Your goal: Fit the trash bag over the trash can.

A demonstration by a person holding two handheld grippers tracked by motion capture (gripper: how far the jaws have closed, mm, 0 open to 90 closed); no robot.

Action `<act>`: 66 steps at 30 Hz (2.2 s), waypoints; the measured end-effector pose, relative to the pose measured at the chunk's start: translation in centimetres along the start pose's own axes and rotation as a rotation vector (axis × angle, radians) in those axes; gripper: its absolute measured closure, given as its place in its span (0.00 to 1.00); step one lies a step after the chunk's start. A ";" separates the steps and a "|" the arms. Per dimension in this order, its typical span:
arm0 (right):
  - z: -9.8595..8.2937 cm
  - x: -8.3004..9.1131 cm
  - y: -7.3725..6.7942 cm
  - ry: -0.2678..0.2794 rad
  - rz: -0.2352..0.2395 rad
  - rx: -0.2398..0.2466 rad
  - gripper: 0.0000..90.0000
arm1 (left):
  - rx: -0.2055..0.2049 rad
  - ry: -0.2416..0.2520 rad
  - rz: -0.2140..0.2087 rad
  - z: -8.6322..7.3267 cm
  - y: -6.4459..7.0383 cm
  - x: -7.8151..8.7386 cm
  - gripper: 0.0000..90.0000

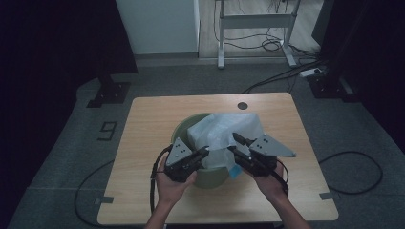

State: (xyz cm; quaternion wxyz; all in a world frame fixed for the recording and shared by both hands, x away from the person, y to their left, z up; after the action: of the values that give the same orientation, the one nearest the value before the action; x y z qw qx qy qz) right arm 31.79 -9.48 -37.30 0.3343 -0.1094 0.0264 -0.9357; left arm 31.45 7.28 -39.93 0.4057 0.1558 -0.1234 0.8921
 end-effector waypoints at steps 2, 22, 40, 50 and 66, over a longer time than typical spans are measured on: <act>-0.4 0.6 -0.2 0.009 0.004 0.002 0.53 | 0.022 0.008 0.019 0.0 -0.5 0.4 1.00; -10.9 1.9 -0.1 -0.055 -0.113 -0.101 0.25 | 0.058 0.020 0.026 0.2 -0.9 0.9 1.00; -11.7 -0.6 2.7 -0.036 -0.232 -0.046 0.79 | 0.040 0.013 -0.012 -0.6 -0.5 1.3 1.00; -7.0 0.9 3.7 0.097 -0.313 0.012 0.99 | 0.032 0.010 -0.035 -1.1 -0.3 2.2 1.00; 0.0 2.0 1.0 0.217 -0.139 0.038 0.99 | 0.044 0.063 -0.030 -0.5 -0.6 4.6 0.62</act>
State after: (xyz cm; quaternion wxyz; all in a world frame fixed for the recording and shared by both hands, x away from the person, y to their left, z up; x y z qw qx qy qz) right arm 30.90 -11.56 -37.03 0.2659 -0.0027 0.0371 -0.9633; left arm 28.99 10.99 -38.62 0.4191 0.1385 -0.0884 0.8929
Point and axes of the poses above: each handheld gripper's, and its own axes: x roughly backward along the jaws, z roughly out of its top, y roughly to its right, the point moved 6 cm from there along -x, roughly forward along the jaws, and after that the axes turned 9 degrees about -x, right-handed, at the moved point
